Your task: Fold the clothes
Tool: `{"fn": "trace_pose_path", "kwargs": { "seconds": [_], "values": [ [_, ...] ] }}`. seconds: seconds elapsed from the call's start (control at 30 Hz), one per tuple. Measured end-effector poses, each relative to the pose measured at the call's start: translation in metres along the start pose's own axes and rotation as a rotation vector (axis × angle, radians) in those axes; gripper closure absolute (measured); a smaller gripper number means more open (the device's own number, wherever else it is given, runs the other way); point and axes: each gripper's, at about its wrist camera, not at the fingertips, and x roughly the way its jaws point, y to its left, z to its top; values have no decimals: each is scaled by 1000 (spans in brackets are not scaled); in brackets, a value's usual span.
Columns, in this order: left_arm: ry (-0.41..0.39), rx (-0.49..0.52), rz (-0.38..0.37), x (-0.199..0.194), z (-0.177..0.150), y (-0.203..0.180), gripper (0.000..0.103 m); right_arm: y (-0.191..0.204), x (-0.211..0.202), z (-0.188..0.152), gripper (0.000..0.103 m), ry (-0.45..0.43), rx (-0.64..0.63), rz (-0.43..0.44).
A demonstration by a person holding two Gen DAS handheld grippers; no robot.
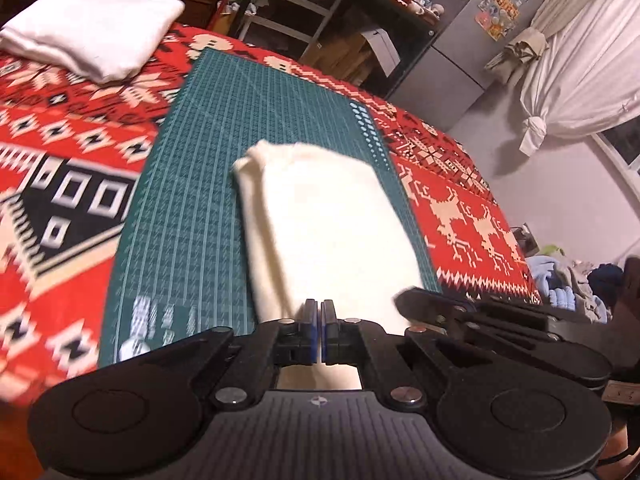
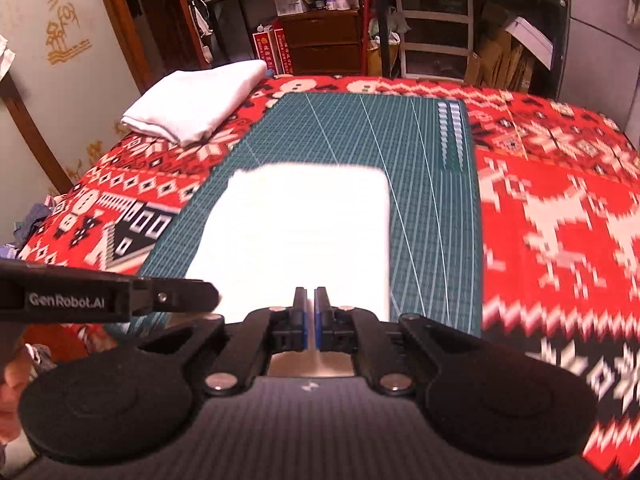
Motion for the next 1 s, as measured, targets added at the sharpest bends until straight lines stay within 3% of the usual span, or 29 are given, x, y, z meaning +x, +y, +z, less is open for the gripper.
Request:
{"fn": "trace_pose_path", "kwargs": {
  "seconds": [0.27, 0.37, 0.47, 0.53, 0.57, 0.77, 0.83, 1.0],
  "values": [
    [-12, 23, -5, -22, -17, -4, 99, -3, -41, -44, 102, 21, 6, 5],
    [-24, -26, -17, -27, -20, 3, 99, -7, -55, -49, 94, 10, 26, 13],
    [-41, -110, -66, -29, -18, 14, 90, -13, -62, -49, 94, 0, 65, 15],
    [-62, -133, -78, -26, -13, 19, 77, -16, -65, -48, 94, -11, 83, 19],
    [-68, -143, -79, -22, -9, 21, 77, -17, -67, -48, 94, -18, 87, 22],
    [-65, -241, -74, 4, 11, 36, 77, -16, -67, -45, 92, -27, 93, 36],
    [-72, -244, -95, 7, 11, 38, 98, -14, -65, -43, 91, -23, 93, 39],
    [-81, -214, -75, -1, 9, 38, 98, -13, -57, -43, 91, -9, 94, 38]
  ]
}}
